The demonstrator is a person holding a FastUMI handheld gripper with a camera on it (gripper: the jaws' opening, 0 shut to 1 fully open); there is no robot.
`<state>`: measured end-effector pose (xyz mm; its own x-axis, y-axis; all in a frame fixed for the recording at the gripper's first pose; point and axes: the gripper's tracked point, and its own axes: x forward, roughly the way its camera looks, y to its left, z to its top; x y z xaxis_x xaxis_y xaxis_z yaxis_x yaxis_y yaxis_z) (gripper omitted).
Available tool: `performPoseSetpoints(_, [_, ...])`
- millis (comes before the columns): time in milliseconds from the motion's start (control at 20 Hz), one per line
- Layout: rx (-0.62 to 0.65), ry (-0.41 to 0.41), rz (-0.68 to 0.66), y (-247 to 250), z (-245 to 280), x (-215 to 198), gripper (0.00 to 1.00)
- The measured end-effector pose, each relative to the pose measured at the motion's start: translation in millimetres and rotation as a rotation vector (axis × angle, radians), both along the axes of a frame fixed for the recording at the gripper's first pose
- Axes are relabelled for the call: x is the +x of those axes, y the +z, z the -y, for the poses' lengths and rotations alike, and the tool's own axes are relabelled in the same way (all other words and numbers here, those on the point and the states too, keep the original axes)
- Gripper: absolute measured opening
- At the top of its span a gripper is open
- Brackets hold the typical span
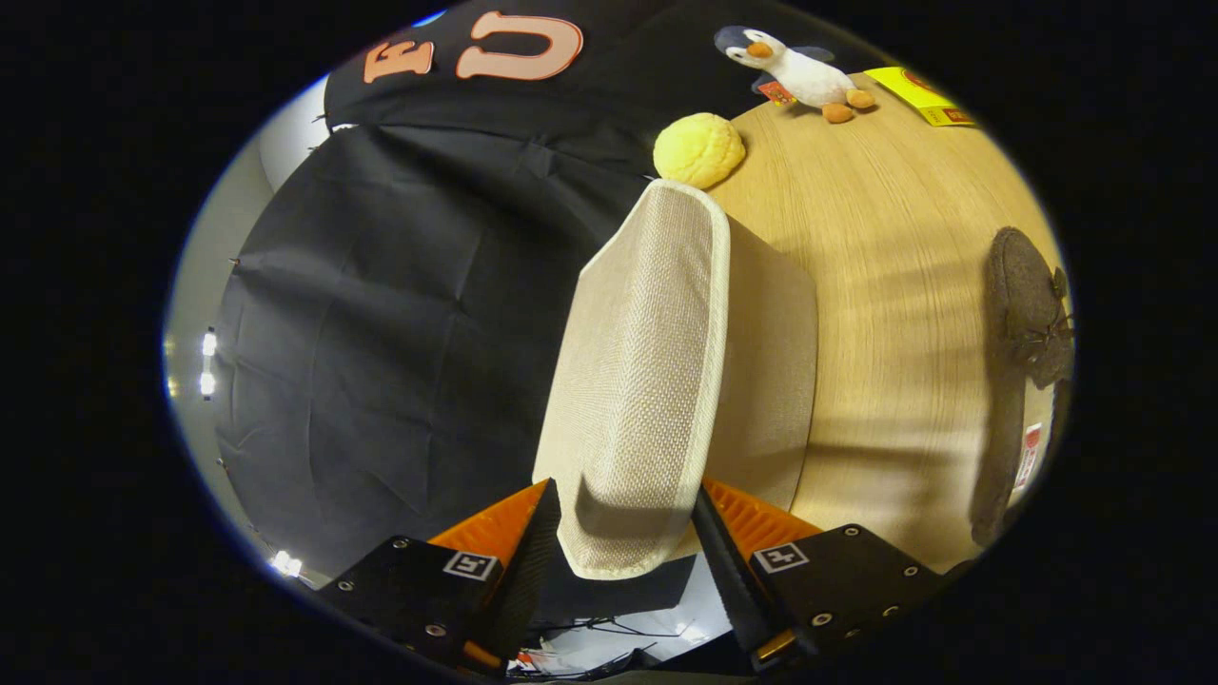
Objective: Open the storage box then place both shoes into the box .Put the left shoe in first, then the right shoe, with the right side of both shoes facing outward in a uniform manner.
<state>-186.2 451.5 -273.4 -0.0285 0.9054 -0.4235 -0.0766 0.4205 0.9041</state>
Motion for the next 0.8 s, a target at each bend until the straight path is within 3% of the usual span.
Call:
performPoseSetpoints(250, [0.127, -0.03, 0.035, 64.1, -5.4, 11.7, 0.69])
performPoseSetpoints(500, [0.187, -0.056, 0.101, 118.3, -32.4, 20.9, 0.34])
performPoseSetpoints(800, [0.234, -0.054, 0.109, 167.7, -95.9, 27.2, 0.15])
